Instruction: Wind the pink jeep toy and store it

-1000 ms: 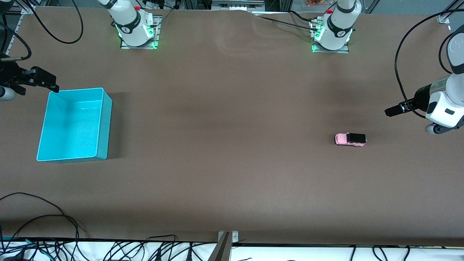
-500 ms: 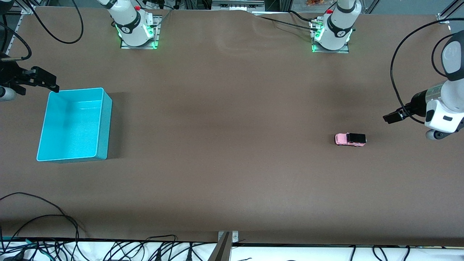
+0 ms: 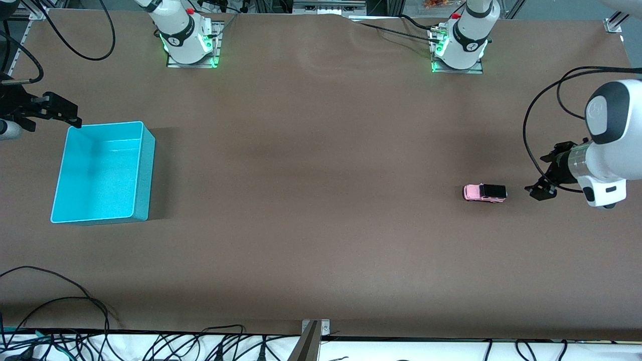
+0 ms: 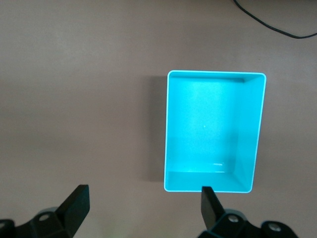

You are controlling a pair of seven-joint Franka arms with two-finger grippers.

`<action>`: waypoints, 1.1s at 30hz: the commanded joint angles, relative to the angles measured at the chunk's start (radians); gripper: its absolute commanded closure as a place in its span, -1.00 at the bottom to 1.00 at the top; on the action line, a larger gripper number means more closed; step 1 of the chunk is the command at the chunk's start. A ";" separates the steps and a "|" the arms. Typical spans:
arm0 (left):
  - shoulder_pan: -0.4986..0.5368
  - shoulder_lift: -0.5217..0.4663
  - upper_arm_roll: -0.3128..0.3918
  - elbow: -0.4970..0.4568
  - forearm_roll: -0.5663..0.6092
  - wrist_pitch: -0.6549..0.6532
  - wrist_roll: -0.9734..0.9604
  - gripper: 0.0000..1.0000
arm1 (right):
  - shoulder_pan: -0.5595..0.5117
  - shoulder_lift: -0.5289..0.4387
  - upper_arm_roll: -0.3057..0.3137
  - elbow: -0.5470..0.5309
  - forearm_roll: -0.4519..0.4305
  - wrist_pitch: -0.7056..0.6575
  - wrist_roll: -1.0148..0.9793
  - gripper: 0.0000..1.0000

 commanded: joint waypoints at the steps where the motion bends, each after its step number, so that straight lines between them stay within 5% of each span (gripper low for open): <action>1: 0.014 0.017 -0.009 -0.036 -0.001 0.092 -0.200 -1.00 | -0.002 -0.001 0.003 0.016 -0.017 -0.015 -0.003 -1.00; 18: 0.029 0.030 -0.013 -0.321 -0.044 0.503 -0.361 -1.00 | 0.001 -0.001 0.004 0.016 -0.019 -0.014 -0.002 -1.00; 33: 0.003 0.080 -0.033 -0.381 -0.043 0.630 -0.380 -1.00 | 0.001 0.000 0.006 0.016 -0.017 -0.011 0.000 -1.00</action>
